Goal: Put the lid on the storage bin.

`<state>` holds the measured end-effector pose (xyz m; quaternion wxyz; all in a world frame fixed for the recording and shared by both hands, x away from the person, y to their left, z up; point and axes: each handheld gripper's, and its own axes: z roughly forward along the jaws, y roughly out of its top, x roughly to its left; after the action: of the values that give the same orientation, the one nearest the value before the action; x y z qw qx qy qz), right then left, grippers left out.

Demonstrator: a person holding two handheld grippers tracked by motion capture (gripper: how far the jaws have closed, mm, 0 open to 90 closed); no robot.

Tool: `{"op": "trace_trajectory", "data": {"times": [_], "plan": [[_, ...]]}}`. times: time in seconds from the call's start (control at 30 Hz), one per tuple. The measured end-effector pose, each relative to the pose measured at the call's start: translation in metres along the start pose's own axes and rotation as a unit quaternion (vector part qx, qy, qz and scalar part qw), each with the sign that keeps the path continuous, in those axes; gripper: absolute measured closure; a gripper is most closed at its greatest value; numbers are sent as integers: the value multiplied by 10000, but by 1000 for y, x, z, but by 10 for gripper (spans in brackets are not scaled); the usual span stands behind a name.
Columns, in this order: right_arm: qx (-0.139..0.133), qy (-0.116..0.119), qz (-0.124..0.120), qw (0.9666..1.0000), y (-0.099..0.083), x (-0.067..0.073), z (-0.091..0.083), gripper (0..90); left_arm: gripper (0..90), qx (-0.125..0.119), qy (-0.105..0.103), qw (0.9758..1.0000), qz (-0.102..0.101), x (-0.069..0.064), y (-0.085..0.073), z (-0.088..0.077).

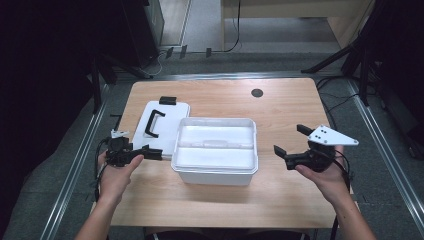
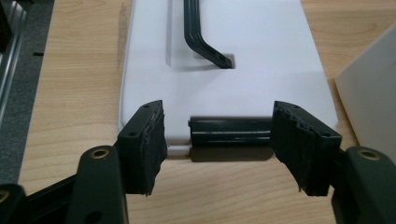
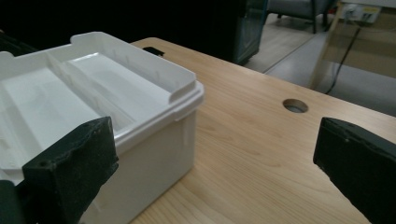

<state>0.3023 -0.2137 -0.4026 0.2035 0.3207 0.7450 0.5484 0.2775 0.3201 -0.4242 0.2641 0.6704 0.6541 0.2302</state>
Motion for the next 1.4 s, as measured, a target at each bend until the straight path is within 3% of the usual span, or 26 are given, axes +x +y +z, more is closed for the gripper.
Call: {"op": "trace_trajectory", "data": {"times": [0.13, 0.2, 0.37, 0.47, 0.6, 0.73, 0.93, 1.03, 1.13, 1.4], "plan": [[-201, -436, 132, 9988, -16, -5, -13, 0, 423, 103, -15, 9999, 78, 0, 6, 5], [-223, -479, 162, 9985, -19, -6, -15, 0, 432, 161, -12, 9998, 106, 0, 9, 7], [-452, -1057, 245, 9931, -34, -11, -24, 0, 465, 250, 35, 9996, 127, 0, 17, 10], [-491, -1232, 403, 9903, -44, -16, -27, 0, 521, 335, -54, 9993, 150, 1, 22, 12], [-477, -1416, 501, 9875, -57, -21, -29, 0, 585, 436, -269, 9987, 34, 0, 27, 16], [-492, -1667, 567, 9832, -71, -26, -29, 0, 627, 650, -374, 9971, 126, -3, 31, 22], [-454, -1928, 903, 9760, -91, -39, -29, 0, 674, 741, -403, 9964, 73, 0, 39, 32], [-333, -2047, 922, 9739, -99, -44, -28, 0, 680, 791, -409, 9960, -21, 3, 45, 38], [-220, -2078, 991, 9729, -105, -46, -28, 0, 703, 798, -430, 9958, -129, 7, 51, 45], [-92, -2022, 971, 9745, -111, -47, -28, 0, 684, 801, -354, 9955, -357, 20, 65, 57]]}}
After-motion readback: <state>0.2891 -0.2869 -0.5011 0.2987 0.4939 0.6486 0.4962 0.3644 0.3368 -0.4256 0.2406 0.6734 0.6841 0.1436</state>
